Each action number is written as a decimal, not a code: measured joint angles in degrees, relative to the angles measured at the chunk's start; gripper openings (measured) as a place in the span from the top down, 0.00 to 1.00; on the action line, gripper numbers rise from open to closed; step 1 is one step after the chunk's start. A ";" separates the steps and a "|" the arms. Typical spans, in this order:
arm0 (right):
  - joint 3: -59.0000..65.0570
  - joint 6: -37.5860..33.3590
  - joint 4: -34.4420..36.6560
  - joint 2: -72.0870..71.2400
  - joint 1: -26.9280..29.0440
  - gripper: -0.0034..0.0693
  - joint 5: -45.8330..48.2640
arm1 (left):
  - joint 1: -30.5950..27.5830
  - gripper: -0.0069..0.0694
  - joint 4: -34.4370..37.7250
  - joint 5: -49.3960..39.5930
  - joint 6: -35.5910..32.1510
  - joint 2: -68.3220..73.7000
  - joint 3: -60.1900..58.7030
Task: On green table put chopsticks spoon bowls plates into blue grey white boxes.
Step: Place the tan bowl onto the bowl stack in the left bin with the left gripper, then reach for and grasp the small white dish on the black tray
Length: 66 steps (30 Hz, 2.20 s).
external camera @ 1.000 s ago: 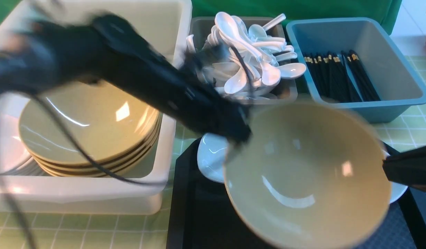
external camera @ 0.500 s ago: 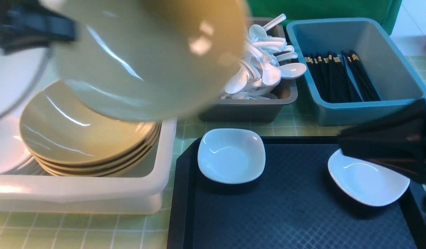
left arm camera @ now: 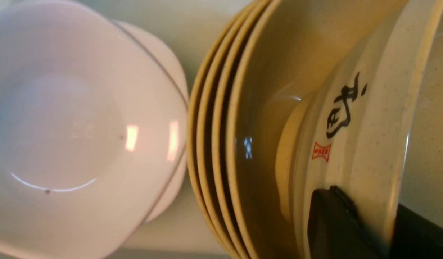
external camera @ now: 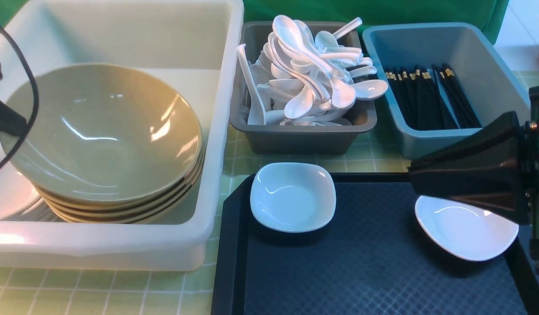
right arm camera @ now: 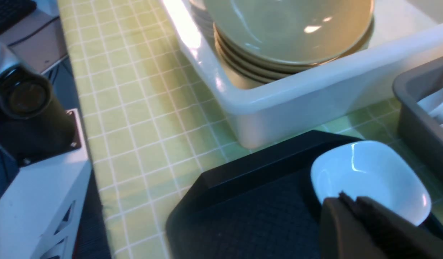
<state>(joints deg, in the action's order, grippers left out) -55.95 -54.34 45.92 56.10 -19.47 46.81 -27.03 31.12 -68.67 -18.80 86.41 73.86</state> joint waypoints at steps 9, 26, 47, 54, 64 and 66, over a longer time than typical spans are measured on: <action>0.00 0.35 0.00 0.00 0.00 0.88 0.54 | 0.00 0.88 -2.26 1.99 5.77 3.24 0.00; 0.00 0.35 0.00 0.00 0.00 0.86 0.68 | 0.28 0.20 -6.06 0.39 10.32 2.91 0.00; 0.00 29.10 -24.62 0.00 0.00 0.82 -12.83 | 26.00 0.35 -24.01 1.89 13.91 -21.84 0.05; 0.00 32.09 -26.71 -0.83 0.00 0.82 -9.54 | 36.14 0.76 -12.65 0.93 14.37 -29.07 -3.24; 7.90 39.38 -16.48 4.79 0.00 0.73 -7.71 | 45.18 0.91 -1.52 4.11 7.19 -27.65 -10.29; 8.03 35.77 -9.95 10.49 0.00 0.65 -9.95 | 45.30 0.91 -2.25 4.40 6.54 -27.70 -10.29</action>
<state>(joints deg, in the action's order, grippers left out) -47.92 -18.58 35.97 66.59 -19.47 36.85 18.26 28.87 -64.27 -12.26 58.71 63.57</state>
